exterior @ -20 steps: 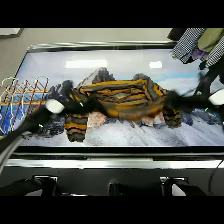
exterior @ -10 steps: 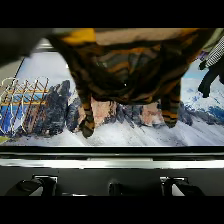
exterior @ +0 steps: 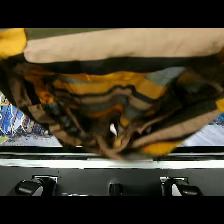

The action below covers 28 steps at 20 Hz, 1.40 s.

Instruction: Fold the clothes and pants, and hang the long-sleeved shirts on hangers.

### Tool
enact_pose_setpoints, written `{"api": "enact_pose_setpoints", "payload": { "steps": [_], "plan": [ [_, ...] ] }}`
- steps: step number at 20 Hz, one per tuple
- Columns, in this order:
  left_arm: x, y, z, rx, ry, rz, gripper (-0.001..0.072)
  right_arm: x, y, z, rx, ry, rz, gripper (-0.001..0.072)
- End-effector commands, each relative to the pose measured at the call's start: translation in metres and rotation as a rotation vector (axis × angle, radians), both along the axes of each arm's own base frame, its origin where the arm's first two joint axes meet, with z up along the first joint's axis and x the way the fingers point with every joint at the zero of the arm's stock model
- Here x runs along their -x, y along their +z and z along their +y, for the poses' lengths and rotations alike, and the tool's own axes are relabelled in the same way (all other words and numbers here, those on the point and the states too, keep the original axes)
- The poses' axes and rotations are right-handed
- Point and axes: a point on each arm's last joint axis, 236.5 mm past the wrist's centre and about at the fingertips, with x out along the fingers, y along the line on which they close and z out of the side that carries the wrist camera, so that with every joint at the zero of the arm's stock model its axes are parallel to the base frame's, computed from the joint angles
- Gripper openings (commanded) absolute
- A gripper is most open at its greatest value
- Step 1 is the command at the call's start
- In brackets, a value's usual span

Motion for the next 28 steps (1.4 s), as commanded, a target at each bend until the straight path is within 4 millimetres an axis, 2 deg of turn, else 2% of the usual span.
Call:
{"api": "enact_pose_setpoints", "payload": {
  "steps": [1,4,6,9,11,13,14,15,16,17,18,19,20,21,23,24,25,26,28],
  "plan": [
    [-0.03,-0.039,0.002,0.002,0.034,0.137,0.0028,-0.054,-0.029,-0.048,-0.081,-0.186,0.148,0.0027],
    [-0.102,-0.123,-0.01,-0.022,0.051,0.354,0.0028,-0.146,-0.107,-0.038,-0.146,-0.09,0.453,0.0028],
    [-0.157,-0.185,-0.014,-0.023,0.084,0.475,0.0028,-0.212,-0.172,-0.037,-0.188,-0.048,0.637,0.0028],
    [-0.234,-0.274,-0.023,0.003,0.132,0.621,0.0028,-0.305,-0.285,-0.043,-0.269,-0.036,0.844,0.0028],
    [-0.273,-0.338,-0.03,0.055,0.157,0.724,0.0028,-0.352,-0.352,-0.037,-0.362,-0.002,0.924,0.0028],
    [-0.294,-0.399,-0.038,0.108,0.173,0.838,0.0028,-0.38,-0.414,-0.02,-0.398,0.046,0.983,0.009],
    [-0.298,-0.427,-0.042,0.135,0.174,0.9,0.0028,-0.385,-0.437,-0.013,-0.397,0.07,1.007,0.0094],
    [-0.299,-0.447,-0.047,0.157,0.173,0.95,0.0031,-0.387,-0.457,-0.004,-0.382,0.098,1.03,0.0162],
    [-0.299,-0.46,-0.048,0.155,0.173,0.977,0.0032,-0.387,-0.469,0.002,-0.347,0.128,1.035,0.025],
    [-0.299,-0.468,-0.048,0.151,0.176,0.99,0.0052,-0.386,-0.473,0.003,-0.307,0.149,1.029,0.0301],
    [-0.3,-0.468,-0.046,0.15,0.178,0.988,0.0162,-0.383,-0.472,0.001,-0.283,0.156,1.028,0.0374],
    [-0.299,-0.463,-0.042,0.144,0.174,0.983,0.0355,-0.379,-0.465,-0.008,-0.264,0.15,1.024,0.0501],
    [-0.296,-0.457,-0.036,0.117,0.152,0.98,0.0546,-0.373,-0.455,-0.024,-0.225,0.142,1.01,0.0532],
    [-0.29,-0.449,-0.027,0.078,0.121,0.98,0.0604,-0.363,-0.443,-0.045,-0.17,0.13,1.001,0.0534],
    [-0.269,-0.438,-0.003,0.006,0.069,1.008,0.0604,-0.326,-0.426,-0.106,0.002,0.062,1.033,0.0568],
    [-0.254,-0.437,0.011,-0.053,0.064,1.04,0.0604,-0.297,-0.424,-0.145,0.115,0.009,1.091,0.0597],
    [-0.236,-0.441,0.028,-0.133,0.071,1.071,0.0604,-0.276,-0.417,-0.173,0.074,-0.056,1.133,0.0603],
    [-0.219,-0.446,0.039,-0.199,0.079,1.1,0.0605,-0.257,-0.412,-0.191,0.037,-0.081,1.148,0.0603],
    [-0.184,-0.459,0.049,-0.271,0.08,1.139,0.0605,-0.211,-0.424,-0.22,-0.065,-0.154,1.205,0.0603]
  ]
}}
